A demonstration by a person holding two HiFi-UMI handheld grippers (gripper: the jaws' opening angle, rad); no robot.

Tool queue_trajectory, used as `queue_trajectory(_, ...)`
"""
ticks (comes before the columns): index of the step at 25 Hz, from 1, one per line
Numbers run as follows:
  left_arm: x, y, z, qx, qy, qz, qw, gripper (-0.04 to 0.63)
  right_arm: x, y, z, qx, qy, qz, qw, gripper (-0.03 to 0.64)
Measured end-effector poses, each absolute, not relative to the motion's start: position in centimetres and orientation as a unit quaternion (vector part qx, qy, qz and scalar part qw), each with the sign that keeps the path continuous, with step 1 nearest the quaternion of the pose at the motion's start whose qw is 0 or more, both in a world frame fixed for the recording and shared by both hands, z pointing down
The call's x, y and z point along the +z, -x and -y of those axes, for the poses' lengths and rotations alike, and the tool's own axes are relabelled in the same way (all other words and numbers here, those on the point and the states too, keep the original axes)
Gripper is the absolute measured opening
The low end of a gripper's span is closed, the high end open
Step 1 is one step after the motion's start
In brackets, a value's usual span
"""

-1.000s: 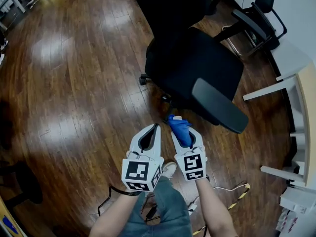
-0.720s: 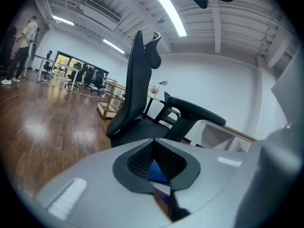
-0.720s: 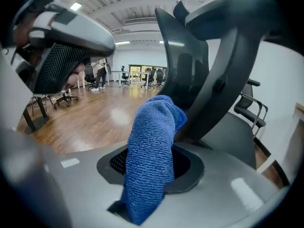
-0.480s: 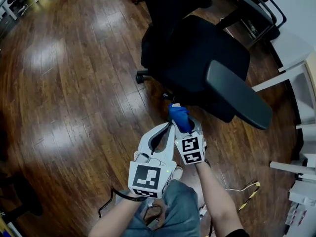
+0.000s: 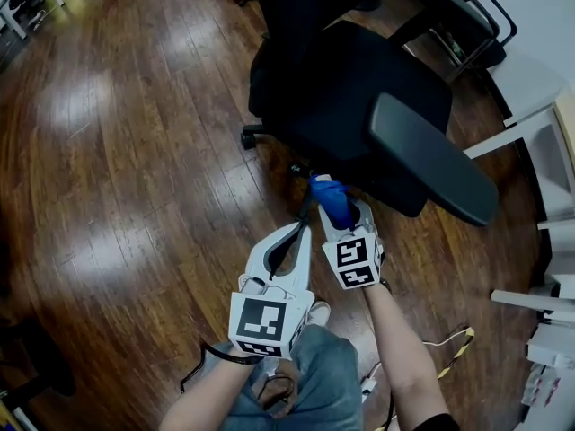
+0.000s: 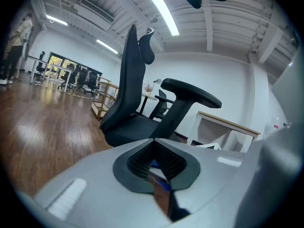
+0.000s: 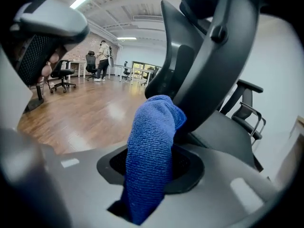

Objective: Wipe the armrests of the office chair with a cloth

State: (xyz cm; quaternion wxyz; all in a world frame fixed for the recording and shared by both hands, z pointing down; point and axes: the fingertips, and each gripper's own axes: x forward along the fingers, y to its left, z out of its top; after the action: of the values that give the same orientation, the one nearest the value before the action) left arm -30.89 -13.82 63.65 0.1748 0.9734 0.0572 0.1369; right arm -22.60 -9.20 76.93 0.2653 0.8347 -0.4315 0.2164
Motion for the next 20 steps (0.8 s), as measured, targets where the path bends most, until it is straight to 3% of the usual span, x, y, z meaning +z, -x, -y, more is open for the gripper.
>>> queue_trajectory(20,56.1,30.3,11.4,0.149,-0.969,-0.077,0.181,0.003,62.3,23.6,6.6,0.146,-0.841,0.435,0.287,0.14)
